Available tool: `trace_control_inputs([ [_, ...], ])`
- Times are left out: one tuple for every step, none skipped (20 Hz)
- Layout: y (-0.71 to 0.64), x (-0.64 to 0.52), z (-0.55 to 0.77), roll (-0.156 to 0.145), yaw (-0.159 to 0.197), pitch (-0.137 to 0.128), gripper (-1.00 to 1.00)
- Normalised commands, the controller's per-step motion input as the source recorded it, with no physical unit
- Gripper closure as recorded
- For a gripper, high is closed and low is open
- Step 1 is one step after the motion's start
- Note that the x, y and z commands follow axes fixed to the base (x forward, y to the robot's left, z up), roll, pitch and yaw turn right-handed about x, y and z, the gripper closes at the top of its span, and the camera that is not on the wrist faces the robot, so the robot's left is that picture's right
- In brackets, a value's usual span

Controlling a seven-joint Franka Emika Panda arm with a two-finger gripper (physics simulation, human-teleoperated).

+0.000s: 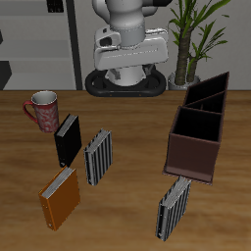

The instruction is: Place the left striped book into the left desk caddy's right compartment

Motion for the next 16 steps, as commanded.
trace_control_inputs([
  [0.04,0.03,0.03,-0.007,0.03,-0.01,-1.0],
  [0.02,-0.04,0.06,0.003,-0.028,-0.008,-1.0],
  [0.06,-0.01,0.07,-0.01,0.003,-0.025,-1.0],
  [0.11,-0.04,-0.01,0.037,0.036,-0.01,-1.0],
  [0.07,-0.01,0.02,0.018,0.02,-0.015,-1.0],
  [0.13,0.03,-0.01,-0.001,0.019,-0.018,-1.0],
  [0.13,0.12,0.02,0.0,0.002,-0.005,-1.0],
  [0.13,0.24,0.14,-0.063,-0.071,-0.03,-1.0],
  [0.22,0.19,0.15,-0.019,-0.019,-0.054,-1.0],
  [0.14,0.17,0.08,0.01,0.008,-0.018,-1.0],
  [0.19,0.35,0.2,-0.054,-0.111,-0.043,-1.0],
  [0.24,0.31,0.16,-0.033,-0.095,-0.025,-1.0],
  [0.28,0.34,0.12,-0.008,0.017,-0.055,-1.0],
  [-0.01,0.02,-0.01,0.0,0.0,0.0,-1.0],
  [0.74,0.75,0.02,-0.005,0.069,-0.054,-1.0],
  [-0.04,0.01,-0.03,0.0,0.0,0.0,-1.0],
])
